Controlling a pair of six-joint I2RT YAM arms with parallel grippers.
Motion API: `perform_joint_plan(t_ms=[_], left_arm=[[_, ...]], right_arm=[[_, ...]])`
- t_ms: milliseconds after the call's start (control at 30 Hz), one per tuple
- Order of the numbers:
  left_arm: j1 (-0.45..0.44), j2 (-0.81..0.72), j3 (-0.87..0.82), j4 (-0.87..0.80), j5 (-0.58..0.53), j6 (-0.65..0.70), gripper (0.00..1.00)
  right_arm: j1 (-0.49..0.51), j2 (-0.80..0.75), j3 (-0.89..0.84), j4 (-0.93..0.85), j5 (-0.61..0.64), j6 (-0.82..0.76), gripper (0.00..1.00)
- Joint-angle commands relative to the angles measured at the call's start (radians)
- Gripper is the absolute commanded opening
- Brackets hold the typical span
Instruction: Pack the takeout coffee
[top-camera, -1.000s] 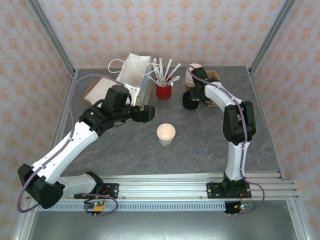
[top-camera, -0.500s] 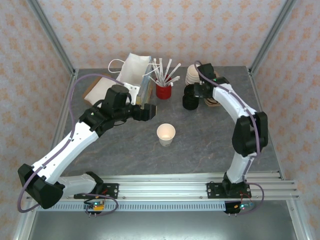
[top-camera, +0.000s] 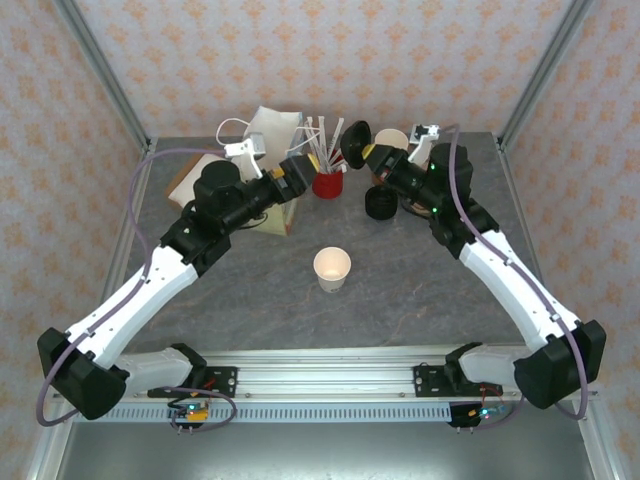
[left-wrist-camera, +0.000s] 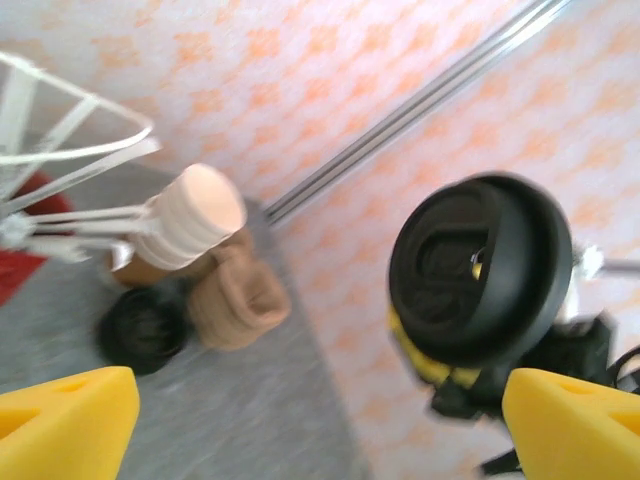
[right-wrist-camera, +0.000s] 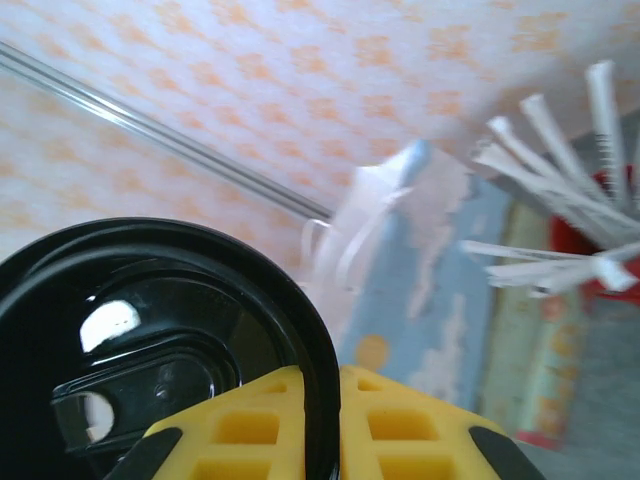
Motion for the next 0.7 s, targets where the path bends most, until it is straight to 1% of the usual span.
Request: perform_joint_plan(t_ms=[0,200,300,667], left_arm=[[0.006,0.017,0.004,0.248,0.006,-0.236,0.98],[0.004,0.066,0.009,0.365,0.020,-0.370,1.00],[0.004,0.095,0.022,0.388,0.029,-0.405,1.00],[0.003,0.164,0.093,0.398,0.064,-0.395,1.00]], right_arm=[[0.017,0.002,-0.057,0.267,-0.011,0.214,0.13],[0.046,0.055,-0.097,0.472,-0.044,0.341,0.13],[0.060,0.085,-0.096,0.542,-0.062,0.379,0.14],[0.087,0.127,-0.068,0.586,-0.116,0.395,0.14]])
